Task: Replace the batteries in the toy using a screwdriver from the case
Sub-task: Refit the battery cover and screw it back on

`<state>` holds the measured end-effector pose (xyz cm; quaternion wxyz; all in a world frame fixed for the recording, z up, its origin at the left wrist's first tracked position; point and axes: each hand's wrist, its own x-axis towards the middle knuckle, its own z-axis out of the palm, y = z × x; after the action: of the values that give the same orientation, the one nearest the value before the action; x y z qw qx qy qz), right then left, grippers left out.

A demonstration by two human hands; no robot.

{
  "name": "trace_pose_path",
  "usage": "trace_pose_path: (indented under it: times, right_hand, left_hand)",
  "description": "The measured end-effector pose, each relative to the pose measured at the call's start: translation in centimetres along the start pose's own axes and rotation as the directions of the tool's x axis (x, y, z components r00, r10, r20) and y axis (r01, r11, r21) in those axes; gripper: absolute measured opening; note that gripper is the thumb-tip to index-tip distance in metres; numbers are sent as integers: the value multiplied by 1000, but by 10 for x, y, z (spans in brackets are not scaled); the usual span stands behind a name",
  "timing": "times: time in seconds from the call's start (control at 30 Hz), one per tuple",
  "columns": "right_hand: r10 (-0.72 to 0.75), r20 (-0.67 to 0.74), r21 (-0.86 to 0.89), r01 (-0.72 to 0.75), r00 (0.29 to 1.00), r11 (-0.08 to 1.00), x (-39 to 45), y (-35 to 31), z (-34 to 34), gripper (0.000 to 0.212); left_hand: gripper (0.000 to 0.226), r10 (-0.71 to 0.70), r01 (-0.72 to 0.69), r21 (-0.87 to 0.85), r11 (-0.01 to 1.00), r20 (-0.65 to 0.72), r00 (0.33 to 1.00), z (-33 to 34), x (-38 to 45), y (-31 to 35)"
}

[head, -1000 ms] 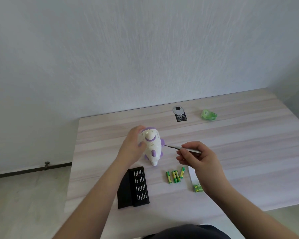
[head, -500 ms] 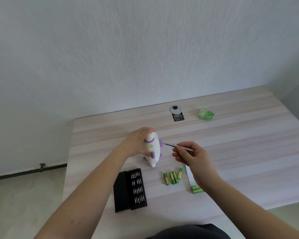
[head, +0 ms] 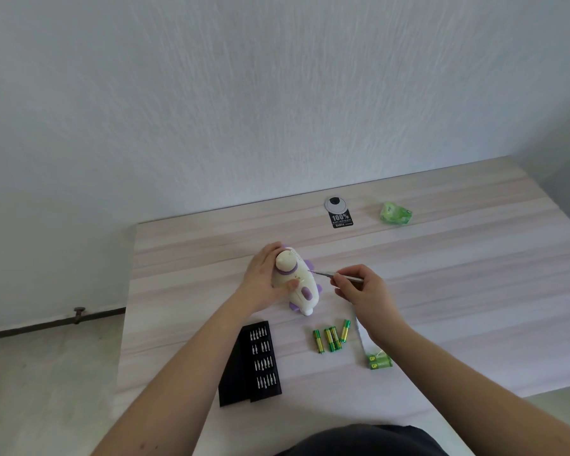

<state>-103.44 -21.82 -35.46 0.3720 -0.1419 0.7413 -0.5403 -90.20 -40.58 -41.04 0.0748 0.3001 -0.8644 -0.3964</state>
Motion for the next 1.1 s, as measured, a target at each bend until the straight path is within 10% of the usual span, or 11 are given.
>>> trace_pose_path:
  times: [0.47, 1.1]
  right_hand:
    - [-93, -4, -369, 85, 996, 926, 11, -8, 12, 9]
    - [-110, 1, -425, 100, 994, 899, 11, -6, 17, 10]
  left_hand:
    - [83, -53, 53, -9, 999, -247, 967, 30, -11, 14]
    - [84, -77, 75, -18, 997, -275, 958, 38, -11, 15]
